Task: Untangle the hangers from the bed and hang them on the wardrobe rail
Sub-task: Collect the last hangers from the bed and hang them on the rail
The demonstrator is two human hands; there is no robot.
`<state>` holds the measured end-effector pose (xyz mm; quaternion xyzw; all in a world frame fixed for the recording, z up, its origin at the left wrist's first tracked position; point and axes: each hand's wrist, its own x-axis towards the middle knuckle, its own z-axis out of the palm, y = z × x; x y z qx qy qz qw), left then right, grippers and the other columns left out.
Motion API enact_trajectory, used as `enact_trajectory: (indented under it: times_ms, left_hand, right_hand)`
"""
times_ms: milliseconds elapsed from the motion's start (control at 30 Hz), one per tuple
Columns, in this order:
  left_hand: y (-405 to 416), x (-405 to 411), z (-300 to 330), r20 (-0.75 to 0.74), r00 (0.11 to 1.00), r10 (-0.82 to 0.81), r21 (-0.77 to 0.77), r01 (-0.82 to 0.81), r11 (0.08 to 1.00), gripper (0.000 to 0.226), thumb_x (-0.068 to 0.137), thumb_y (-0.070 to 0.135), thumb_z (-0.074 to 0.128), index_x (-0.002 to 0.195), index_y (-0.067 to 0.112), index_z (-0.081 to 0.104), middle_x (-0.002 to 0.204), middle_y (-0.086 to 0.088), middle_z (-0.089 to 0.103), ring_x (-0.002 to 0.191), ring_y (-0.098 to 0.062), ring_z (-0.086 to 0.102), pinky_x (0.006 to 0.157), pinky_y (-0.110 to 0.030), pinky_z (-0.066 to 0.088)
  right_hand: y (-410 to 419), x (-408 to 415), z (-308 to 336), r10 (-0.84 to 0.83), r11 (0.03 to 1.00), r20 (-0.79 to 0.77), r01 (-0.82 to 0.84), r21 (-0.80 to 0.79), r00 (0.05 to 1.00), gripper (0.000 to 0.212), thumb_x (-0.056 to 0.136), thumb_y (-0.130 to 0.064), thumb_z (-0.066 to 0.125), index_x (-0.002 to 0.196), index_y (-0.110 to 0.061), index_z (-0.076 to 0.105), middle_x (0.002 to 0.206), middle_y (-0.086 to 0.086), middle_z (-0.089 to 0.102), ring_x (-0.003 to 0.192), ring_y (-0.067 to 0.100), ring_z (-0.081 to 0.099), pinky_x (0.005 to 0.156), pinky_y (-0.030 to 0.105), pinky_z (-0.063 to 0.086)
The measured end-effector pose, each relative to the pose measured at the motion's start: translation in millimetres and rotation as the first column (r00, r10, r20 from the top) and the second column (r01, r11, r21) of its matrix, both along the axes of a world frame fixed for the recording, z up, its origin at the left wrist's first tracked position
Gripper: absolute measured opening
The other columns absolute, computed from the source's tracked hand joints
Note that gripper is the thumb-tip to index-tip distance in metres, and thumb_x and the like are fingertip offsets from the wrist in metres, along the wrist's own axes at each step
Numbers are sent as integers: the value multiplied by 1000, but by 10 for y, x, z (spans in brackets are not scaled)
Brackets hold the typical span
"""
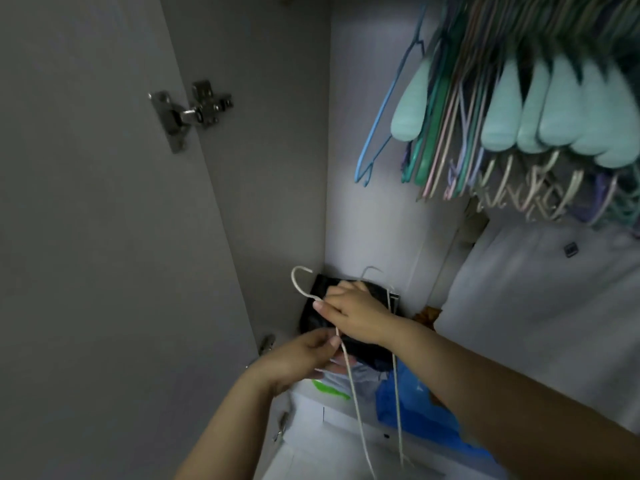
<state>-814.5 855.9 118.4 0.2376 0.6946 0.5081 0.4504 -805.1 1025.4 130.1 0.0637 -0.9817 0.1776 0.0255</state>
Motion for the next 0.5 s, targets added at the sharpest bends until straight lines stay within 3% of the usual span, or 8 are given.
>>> enact_trajectory:
  times_ms: [67,167,200,267,333,367,433,500]
  left_hand:
    - [-13,101,134,156,985,75,110,-92,990,16,103,15,41,99,12,56,79,-2,67,74,-18,69,79,-35,57]
    - [-11,137,270,126,972,199,107,-212,971,21,101,8,42,84,9,54,68,-5,55,54,-14,63,58,-31,58]
    - [-14,114,289,103,966,237,99,-247,964,22,102,8,41,85,10,55,68,-5,54,51,-13,62,54,-30,57]
    - [-4,46,334,90,944,317,100,-325,940,22,103,10,40,87,10,56,69,-6,52,48,-13,61,52,-30,57]
    - [61,-20,419,82,921,381,111,-389,915,22,103,11,40,85,11,54,69,-7,52,44,-11,60,48,-28,56]
    - [106,-50,483,68,911,408,125,-413,902,24,103,11,40,84,11,54,68,-8,51,42,-10,59,45,-26,55]
    - [214,-109,610,44,898,439,167,-439,883,28,103,9,37,81,10,54,66,-8,51,39,-10,58,42,-24,52]
    - [296,-152,738,5,911,413,182,-406,895,29,104,10,35,82,11,53,65,-6,52,41,-10,60,44,-26,53]
  right_hand:
    - [-110,7,68,14,999,2,-14,-40,1000,63,91,-60,18,94,-20,67,102,-9,56,107,15,44,97,34,30]
    - [-230,-7,115,-148,958,47,155,-241,988,49,97,-51,33,121,-17,59,134,-2,48,127,19,39,109,37,28]
    - [-248,11,148,-231,899,88,247,-361,969,52,97,-52,36,132,-17,51,142,1,41,133,21,36,113,36,27]
    - [-274,128,216,-322,726,254,410,-553,912,78,89,-66,38,149,-18,26,153,4,28,142,21,26,114,32,21]
    - [-351,336,261,-272,537,444,517,-667,854,107,71,-83,40,153,-24,4,157,0,24,143,19,25,112,35,21]
    - [-406,454,256,-211,452,524,557,-696,825,109,67,-86,41,152,-29,3,155,-3,29,140,18,29,110,38,24]
    - [-506,680,244,-40,328,622,598,-731,782,80,74,-77,44,142,-41,22,140,-13,42,133,20,41,107,41,32]
    - [-544,843,238,90,223,670,641,-734,737,46,80,-62,51,119,-39,41,124,-11,47,122,25,54,102,44,38]
